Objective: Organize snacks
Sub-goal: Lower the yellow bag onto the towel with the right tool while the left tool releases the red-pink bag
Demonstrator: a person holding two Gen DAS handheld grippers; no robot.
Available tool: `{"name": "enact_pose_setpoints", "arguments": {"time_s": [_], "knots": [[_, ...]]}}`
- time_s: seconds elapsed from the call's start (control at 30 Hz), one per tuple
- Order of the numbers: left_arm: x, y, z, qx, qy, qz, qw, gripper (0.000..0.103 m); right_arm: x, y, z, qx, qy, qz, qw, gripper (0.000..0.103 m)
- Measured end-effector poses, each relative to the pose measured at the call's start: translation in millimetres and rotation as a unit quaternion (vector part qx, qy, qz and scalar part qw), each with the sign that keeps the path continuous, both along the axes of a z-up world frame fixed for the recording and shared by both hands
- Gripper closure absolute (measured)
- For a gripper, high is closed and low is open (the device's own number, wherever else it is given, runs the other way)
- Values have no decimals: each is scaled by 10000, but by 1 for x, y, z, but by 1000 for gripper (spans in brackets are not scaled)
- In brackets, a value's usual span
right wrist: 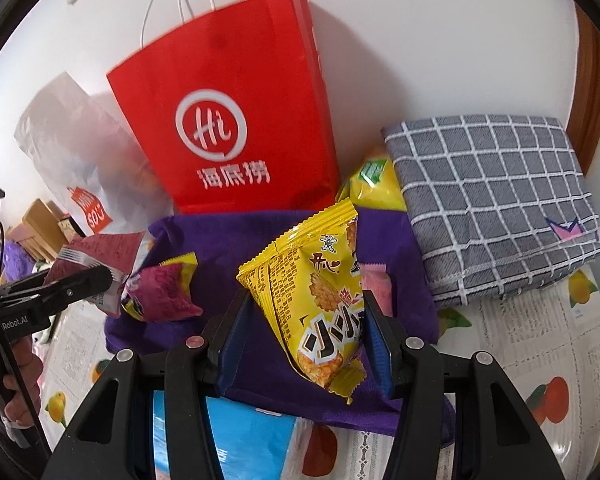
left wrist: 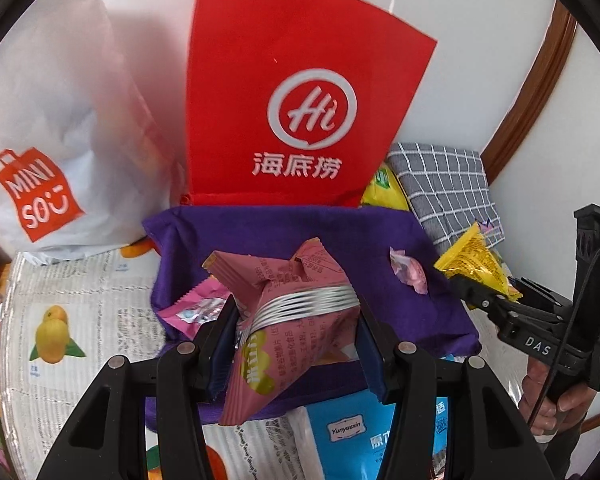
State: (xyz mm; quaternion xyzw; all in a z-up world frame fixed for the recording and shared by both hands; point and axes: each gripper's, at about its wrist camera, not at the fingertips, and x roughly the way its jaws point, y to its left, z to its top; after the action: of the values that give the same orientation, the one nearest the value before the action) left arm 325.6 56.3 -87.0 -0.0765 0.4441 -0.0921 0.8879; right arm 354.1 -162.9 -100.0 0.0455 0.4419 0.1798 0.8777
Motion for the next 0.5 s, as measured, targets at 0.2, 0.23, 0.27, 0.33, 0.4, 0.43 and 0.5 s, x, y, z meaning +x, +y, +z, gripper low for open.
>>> {"name": "enact_pose_setpoints", "arguments": {"time_s": [0.2,0.23,0.27,0.33,0.4,0.43,0.5], "knots": [[12,-13,-13,81,129,-114,9998,52,4,4,-17,-132,106,139,9998,50],[13,-15,-14,86,144,-125,9998,52,4,4,-19,-132,113,151,9997,50],[14,-16,-16,90,166,-139,9997,52,5,4,-22,-135,128,156,9997,50],[17,-20,-21,112,222,-173,9995,52,6,4,-29,-138,188,159,9996,50],[19,-24,-25,169,274,-221,9992,52,7,4,-34,-146,235,162,9995,50],[19,-25,-27,179,291,-239,9991,52,7,4,-37,-167,259,168,9994,50],[20,-26,-30,173,333,-286,9989,52,7,6,-42,-216,294,179,9992,50]]}}
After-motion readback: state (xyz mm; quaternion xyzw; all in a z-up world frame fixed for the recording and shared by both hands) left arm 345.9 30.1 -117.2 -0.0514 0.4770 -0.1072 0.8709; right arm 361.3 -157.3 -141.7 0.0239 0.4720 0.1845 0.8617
